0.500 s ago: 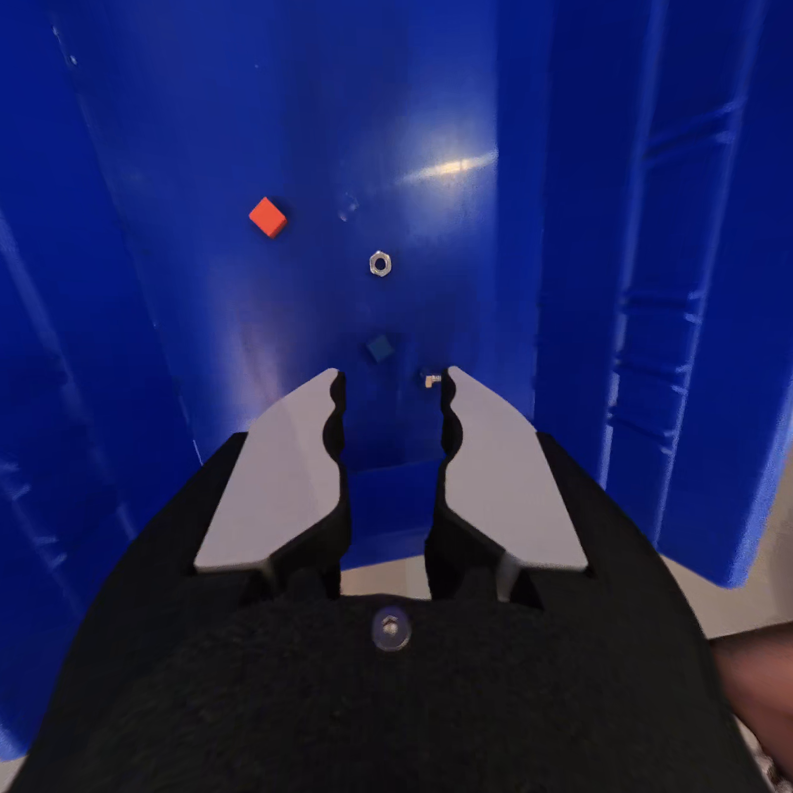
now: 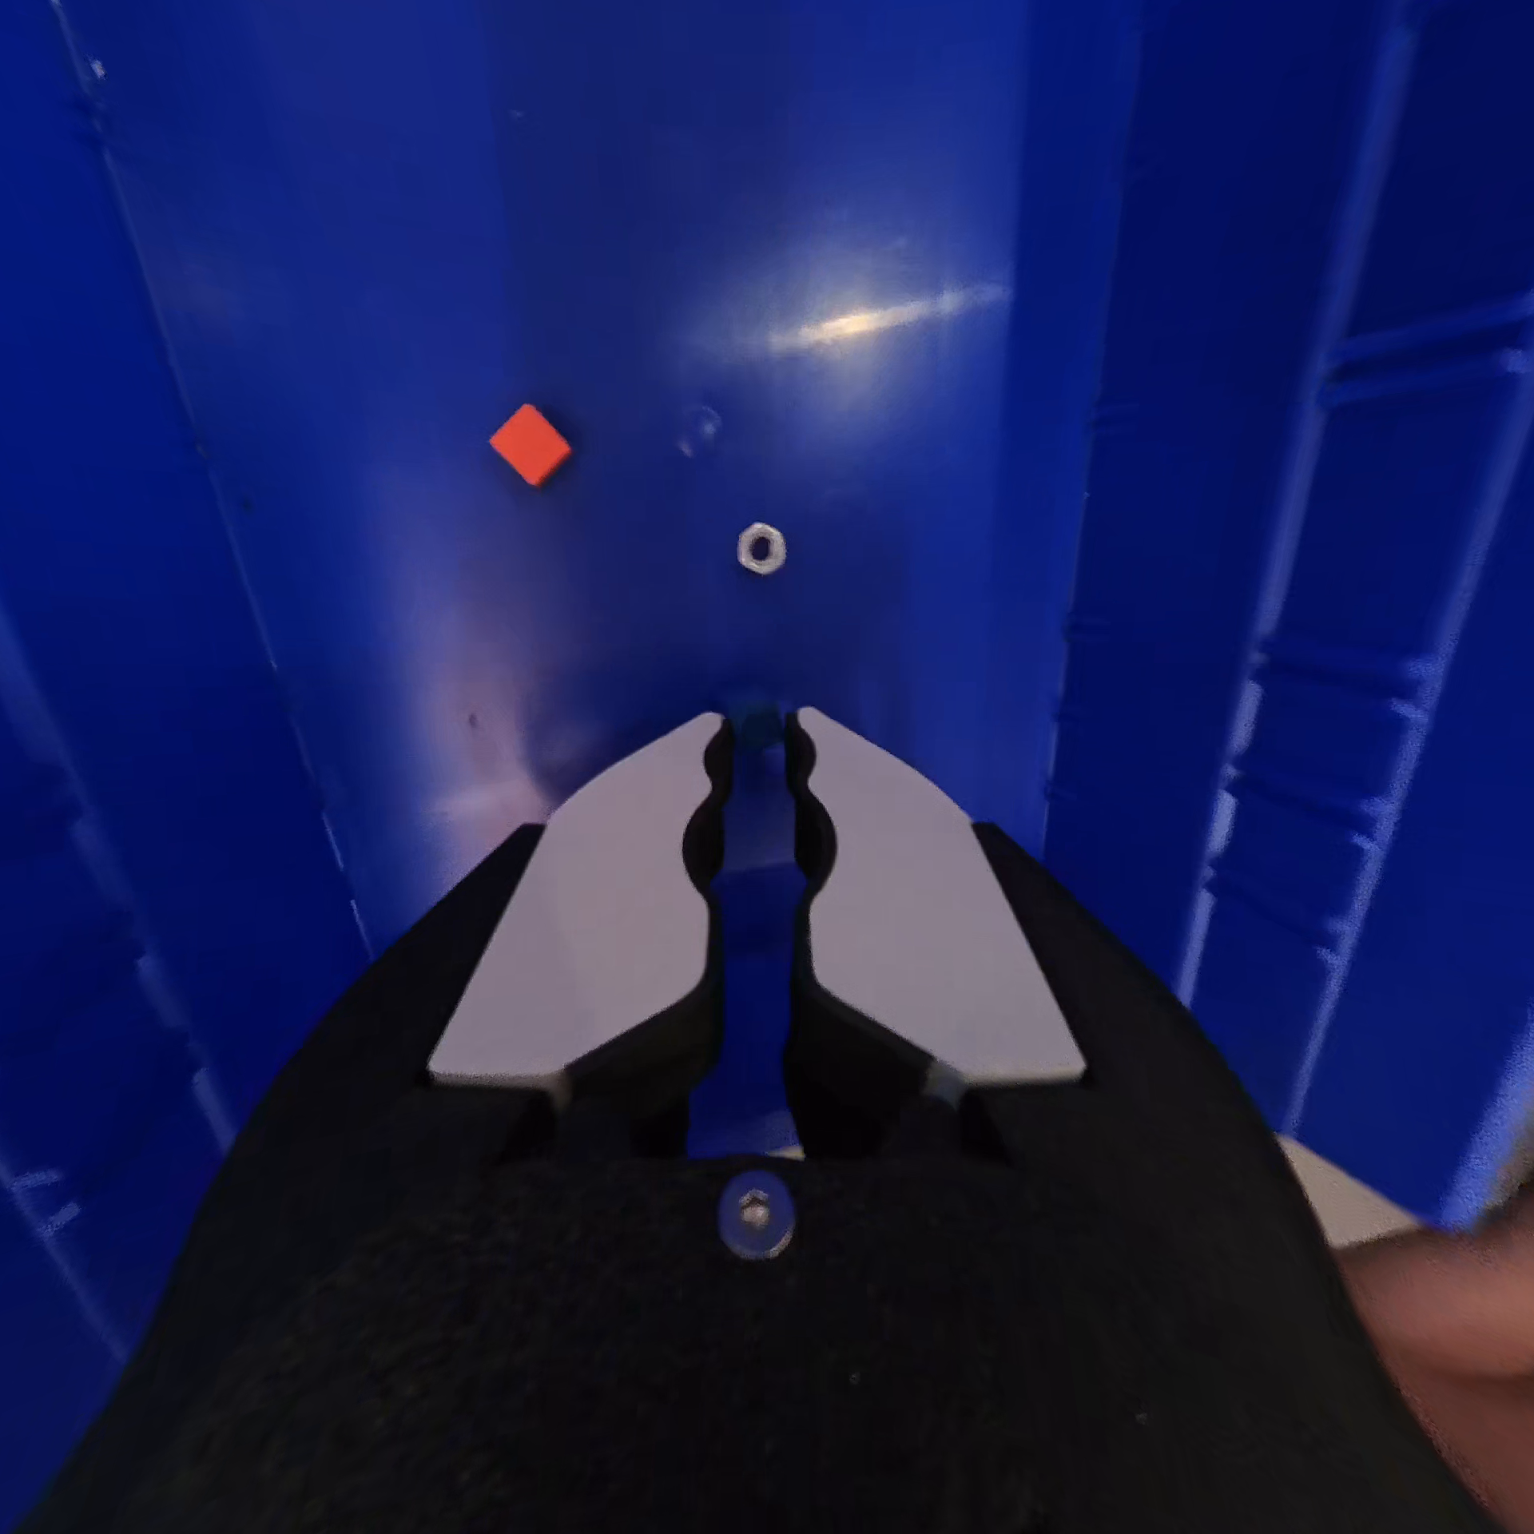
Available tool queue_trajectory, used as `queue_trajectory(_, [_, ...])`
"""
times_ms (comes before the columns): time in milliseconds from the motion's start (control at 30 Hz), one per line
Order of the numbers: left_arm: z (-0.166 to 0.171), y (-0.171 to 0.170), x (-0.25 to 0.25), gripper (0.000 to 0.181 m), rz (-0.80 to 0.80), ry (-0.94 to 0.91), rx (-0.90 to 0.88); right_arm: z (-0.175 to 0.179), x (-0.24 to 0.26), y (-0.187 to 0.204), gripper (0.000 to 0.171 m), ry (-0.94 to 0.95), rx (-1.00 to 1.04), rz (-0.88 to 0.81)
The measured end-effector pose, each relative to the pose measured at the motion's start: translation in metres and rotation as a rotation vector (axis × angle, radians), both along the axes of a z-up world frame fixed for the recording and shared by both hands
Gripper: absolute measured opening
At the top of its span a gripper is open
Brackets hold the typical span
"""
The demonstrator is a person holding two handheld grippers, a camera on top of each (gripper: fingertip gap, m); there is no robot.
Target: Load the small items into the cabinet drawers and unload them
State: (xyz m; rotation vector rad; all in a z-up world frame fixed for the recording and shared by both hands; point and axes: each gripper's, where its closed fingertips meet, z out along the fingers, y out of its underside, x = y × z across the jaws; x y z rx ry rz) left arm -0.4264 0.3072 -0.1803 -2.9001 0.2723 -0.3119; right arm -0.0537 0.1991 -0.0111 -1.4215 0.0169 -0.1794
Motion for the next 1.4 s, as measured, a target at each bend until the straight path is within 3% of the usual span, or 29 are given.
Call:
queue_trajectory(33, [0.007, -0.002, 0.004, 0.012, -0.024, -0.031, 0.009, 0.0, 0.0, 0.0, 0.064, 0.0, 0.0, 0.0])
queue_trajectory(133, [0.051, -0.009, 0.034, 0.012, -0.182, -0.189, 0.085, 0.0, 0.0, 0.0, 0.064, 0.001, 0.0, 0.0])
queue_trajectory(267, [0.149, -0.035, 0.106, 0.011, -0.499, -0.355, 0.282, 0.0, 0.002, -0.002, 0.064, 0.002, 0.003, 0.002])
queue_trajectory(367, [0.221, -0.067, 0.178, 0.011, -0.778, -0.381, 0.442, 0.0, 0.002, -0.003, 0.063, 0.0, 0.007, 0.0])
queue_trajectory(467, [0.257, -0.097, 0.252, 0.011, -1.021, -0.291, 0.511, -0.001, 0.001, -0.004, 0.064, -0.01, 0.005, -0.005])
queue_trajectory(600, [0.245, -0.116, 0.335, 0.011, -1.293, -0.081, 0.462, -0.002, 0.002, -0.005, 0.064, -0.016, 0.005, -0.007])
queue_trajectory(767, [0.193, -0.113, 0.382, 0.011, -1.483, 0.184, 0.261, -0.004, 0.002, -0.007, 0.063, -0.018, 0.008, -0.001])
queue_trajectory(967, [0.162, -0.097, 0.382, 0.011, -1.515, 0.395, 0.135, -0.004, 0.003, -0.008, 0.063, -0.007, 0.007, 0.004])
queue_trajectory(1400, [0.142, -0.093, 0.376, 0.011, -1.51, 0.465, 0.021, -0.004, 0.002, -0.007, 0.063, -0.011, 0.007, 0.002])
